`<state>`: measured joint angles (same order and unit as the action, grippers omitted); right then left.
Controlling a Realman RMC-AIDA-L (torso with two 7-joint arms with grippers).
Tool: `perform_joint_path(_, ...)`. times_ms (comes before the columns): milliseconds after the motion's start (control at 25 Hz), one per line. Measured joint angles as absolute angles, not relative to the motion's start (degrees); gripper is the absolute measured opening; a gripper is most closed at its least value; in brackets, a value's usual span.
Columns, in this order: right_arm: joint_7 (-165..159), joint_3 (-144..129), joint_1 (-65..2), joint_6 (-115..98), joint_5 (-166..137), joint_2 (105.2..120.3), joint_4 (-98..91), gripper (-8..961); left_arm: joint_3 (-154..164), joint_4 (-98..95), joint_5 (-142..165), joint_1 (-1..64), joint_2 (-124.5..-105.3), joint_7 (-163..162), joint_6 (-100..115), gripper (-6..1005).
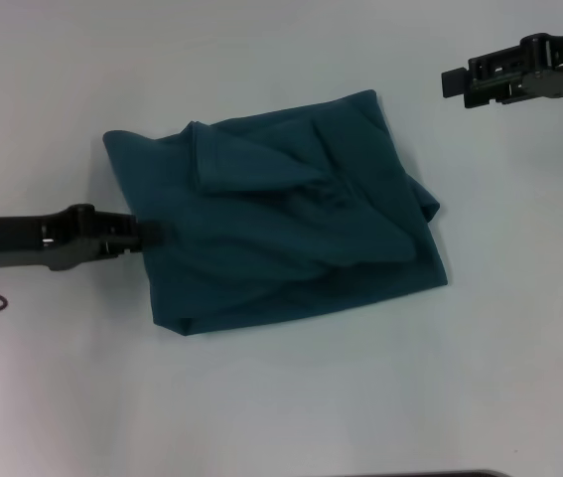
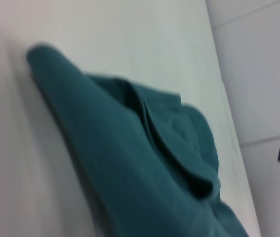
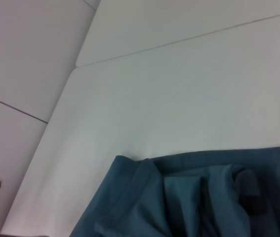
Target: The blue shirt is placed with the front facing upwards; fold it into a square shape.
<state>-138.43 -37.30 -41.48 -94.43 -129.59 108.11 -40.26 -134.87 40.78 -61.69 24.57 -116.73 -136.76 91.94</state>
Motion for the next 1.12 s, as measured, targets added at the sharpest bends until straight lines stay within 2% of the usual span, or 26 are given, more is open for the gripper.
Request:
perform_joint_path(200, -138.4, -37.5, -41.5, -94.3, -129.6, 108.13, -40.4, 597, -144.6, 41.1, -62.0, 24.5, -115.4, -137.1, 92.4, 178)
perform_joint_path(440, -138.4, -37.5, -41.5, -94.4, -129.5, 108.18, -40.4, 597, -154.5, 41.0, -62.2, 23.5, -115.79, -136.4, 94.8, 279)
perform_joint_path(520, -138.4, -37.6, -41.5, -94.3, -129.5, 108.18, -40.4, 597, -154.3, 40.8, -62.2, 23.5, -115.9, -135.8, 95.8, 504)
perform_joint_path(760, -138.4, -40.1, -42.7, -94.9, -129.9, 108.1, -40.7, 596, -154.8, 40.9, -63.0, 23.4, -116.47, -134.4, 99.7, 720)
perform_joint_path(960, -139.2, -46.6, -46.8, -97.2, -131.7, 107.97, -40.8, 596, -154.9, 41.1, -65.5, 23.0, -116.46, -134.3, 101.2, 892)
perform_joint_path(1120, -140.7, -48.5, -51.4, -97.1, -139.4, 109.89, -40.8, 596, -154.9, 41.2, -67.6, 22.4, -116.45, -134.2, 101.5, 889)
